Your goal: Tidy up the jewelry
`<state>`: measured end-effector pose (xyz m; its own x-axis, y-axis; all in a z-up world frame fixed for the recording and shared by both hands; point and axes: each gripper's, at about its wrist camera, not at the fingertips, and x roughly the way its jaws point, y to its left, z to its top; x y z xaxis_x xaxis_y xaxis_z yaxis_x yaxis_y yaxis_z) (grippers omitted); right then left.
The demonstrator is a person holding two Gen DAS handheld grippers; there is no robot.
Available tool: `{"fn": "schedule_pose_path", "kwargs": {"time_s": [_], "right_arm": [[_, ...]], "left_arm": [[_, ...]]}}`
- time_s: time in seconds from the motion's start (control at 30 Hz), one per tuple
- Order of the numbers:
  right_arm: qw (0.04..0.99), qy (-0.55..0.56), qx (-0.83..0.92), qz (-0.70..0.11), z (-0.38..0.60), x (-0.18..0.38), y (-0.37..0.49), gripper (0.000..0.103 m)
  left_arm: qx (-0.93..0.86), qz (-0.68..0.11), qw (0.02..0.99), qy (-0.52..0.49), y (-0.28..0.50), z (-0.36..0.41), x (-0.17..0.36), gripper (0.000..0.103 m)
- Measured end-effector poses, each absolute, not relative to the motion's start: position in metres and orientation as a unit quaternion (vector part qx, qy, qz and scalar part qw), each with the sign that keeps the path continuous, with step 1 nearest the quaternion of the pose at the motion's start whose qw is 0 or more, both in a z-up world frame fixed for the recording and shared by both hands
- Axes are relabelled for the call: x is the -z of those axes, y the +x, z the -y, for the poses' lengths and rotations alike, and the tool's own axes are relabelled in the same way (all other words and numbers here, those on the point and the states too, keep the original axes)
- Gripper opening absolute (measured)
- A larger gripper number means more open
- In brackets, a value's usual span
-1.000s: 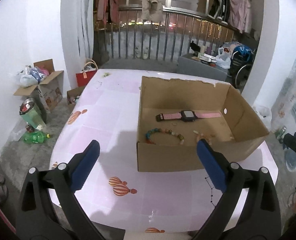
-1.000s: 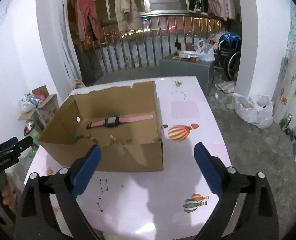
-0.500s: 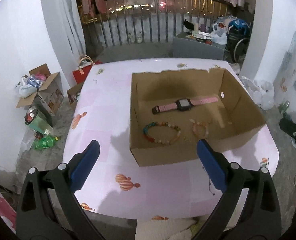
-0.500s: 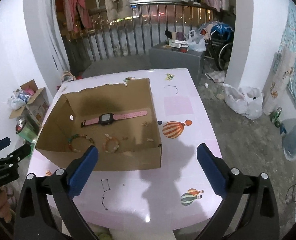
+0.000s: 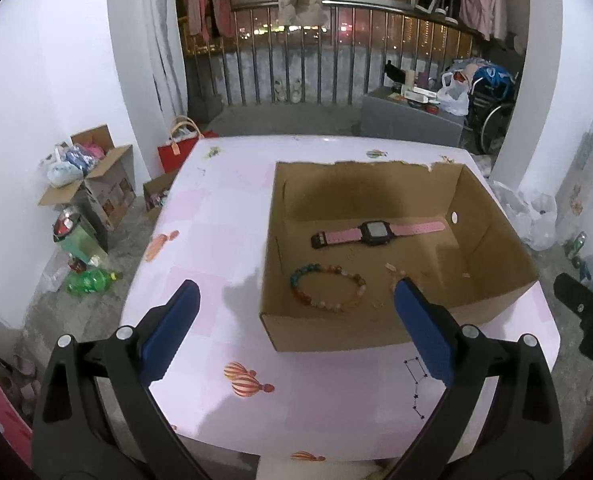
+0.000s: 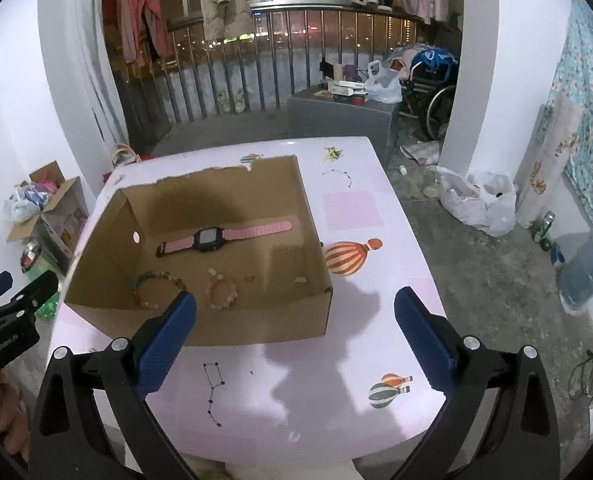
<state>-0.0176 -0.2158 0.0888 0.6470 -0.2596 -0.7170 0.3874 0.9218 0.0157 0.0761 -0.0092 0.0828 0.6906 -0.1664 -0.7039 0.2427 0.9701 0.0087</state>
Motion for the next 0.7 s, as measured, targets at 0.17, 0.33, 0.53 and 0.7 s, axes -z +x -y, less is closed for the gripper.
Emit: {"fn": "schedule_pose_path", "kwargs": {"time_s": [0.17, 0.33, 0.53, 0.7], "right_arm": [[0.906, 0.072, 0.200, -0.367, 0.212, -0.082, -0.024, 0.097], [0.906, 0.076, 0.204, -0.364, 0.214, -0.080, -0.027, 0.097], [0.903, 0.074, 0.203, -0.371, 0.214, -0.076, -0.026, 0.097], [0.900, 0.075, 0.203, -0.377, 0.215, -0.072, -0.024, 0.097]], "left_arm": [[0.106, -0.387, 0.915, 0.054, 0.076, 0.012, -0.069, 0.094], [0.108, -0.396, 0.911, 0.044, 0.077, 0.011, -0.063, 0.094], [0.109, -0.409, 0.905, 0.038, 0.080, 0.010, -0.057, 0.094], [0.110, -0.421, 0.900, 0.029, 0.083, 0.010, -0.051, 0.094]]}}
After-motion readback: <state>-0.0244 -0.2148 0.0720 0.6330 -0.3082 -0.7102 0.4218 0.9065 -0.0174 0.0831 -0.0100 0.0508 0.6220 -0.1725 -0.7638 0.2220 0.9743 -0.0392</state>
